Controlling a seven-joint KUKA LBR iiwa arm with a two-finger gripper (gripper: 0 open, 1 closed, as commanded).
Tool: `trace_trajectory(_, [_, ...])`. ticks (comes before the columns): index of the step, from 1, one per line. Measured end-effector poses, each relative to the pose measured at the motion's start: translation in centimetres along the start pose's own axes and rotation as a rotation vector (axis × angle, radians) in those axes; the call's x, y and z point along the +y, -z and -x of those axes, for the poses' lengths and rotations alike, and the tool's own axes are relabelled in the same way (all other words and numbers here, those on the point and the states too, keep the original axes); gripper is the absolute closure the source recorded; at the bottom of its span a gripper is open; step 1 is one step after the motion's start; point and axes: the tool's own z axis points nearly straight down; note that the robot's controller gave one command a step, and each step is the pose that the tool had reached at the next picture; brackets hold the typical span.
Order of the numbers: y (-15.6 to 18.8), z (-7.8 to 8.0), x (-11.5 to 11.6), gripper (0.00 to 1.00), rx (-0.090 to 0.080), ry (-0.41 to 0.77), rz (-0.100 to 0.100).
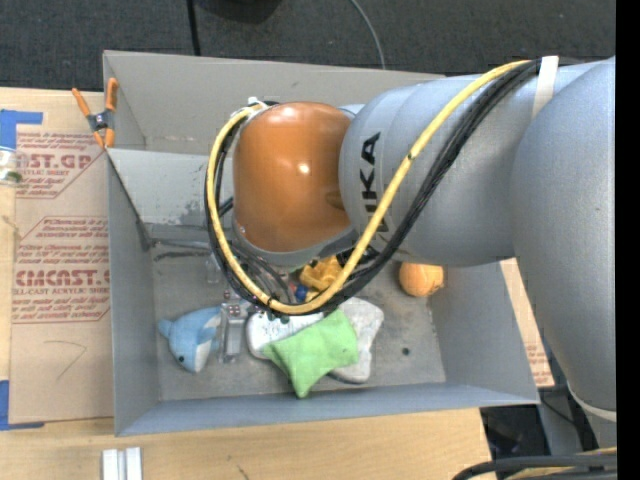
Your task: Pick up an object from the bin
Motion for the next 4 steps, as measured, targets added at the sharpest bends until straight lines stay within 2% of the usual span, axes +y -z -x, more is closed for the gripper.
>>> trace_trajectory(1, [0.5, 0.2, -0.1, 0.0, -0.008, -0.002, 0.002])
trace_trajectory(2, [-1.9, 0.5, 0.1, 0.0, -0.013, 0.062, 0.003])
trace_trajectory(3, [-7.5, 0.8, 1.4, 0.0, -0.012, 0.282, 0.002])
trace_trajectory(4, [-10.9, 0.6, 2.1, 0.0, -0.007, 0.358, 0.001])
